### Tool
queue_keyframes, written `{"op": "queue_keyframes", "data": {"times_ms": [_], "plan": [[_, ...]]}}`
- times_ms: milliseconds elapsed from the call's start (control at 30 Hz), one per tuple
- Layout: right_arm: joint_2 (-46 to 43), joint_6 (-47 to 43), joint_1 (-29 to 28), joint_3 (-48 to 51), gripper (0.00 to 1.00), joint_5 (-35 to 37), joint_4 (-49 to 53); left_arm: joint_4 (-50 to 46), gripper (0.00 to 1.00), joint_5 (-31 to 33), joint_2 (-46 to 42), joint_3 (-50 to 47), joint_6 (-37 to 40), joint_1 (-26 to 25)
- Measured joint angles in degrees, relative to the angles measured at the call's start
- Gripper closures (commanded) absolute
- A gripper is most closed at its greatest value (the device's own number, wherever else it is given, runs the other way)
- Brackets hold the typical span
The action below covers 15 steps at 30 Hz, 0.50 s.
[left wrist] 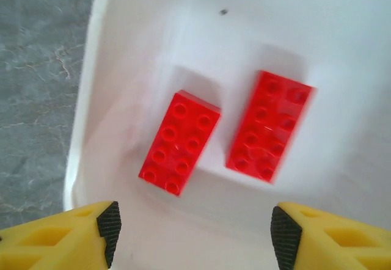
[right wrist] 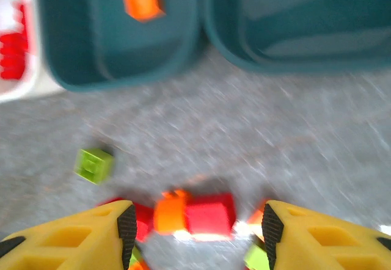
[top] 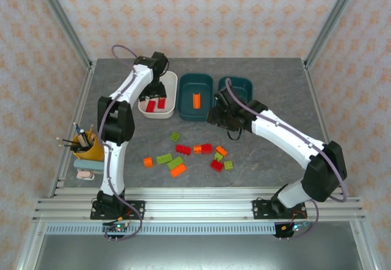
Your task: Sort the legos into containers by color
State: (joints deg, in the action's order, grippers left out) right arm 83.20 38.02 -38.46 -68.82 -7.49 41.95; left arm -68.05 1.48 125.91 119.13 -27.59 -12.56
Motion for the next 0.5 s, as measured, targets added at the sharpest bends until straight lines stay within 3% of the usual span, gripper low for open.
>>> {"op": "queue_keyframes", "data": {"times_ms": [100,267,500], "plan": [[-2.29,4.28,0.00,4.94,0.42,-0.96,3.78,2.45,0.28,-0.81,-8.87,-4.31,0.02,-2.75],[-6.14,14.27,0.00,15.28,0.44,-3.32,6.60,8.20,0.28,-3.17,-27.19,-19.37,-1.42,-11.74],[-12.28,32.83,0.00,28.89,0.43,-6.56,-0.46,17.94,0.28,-7.69,-44.11,-45.62,-5.35,-24.70]]}}
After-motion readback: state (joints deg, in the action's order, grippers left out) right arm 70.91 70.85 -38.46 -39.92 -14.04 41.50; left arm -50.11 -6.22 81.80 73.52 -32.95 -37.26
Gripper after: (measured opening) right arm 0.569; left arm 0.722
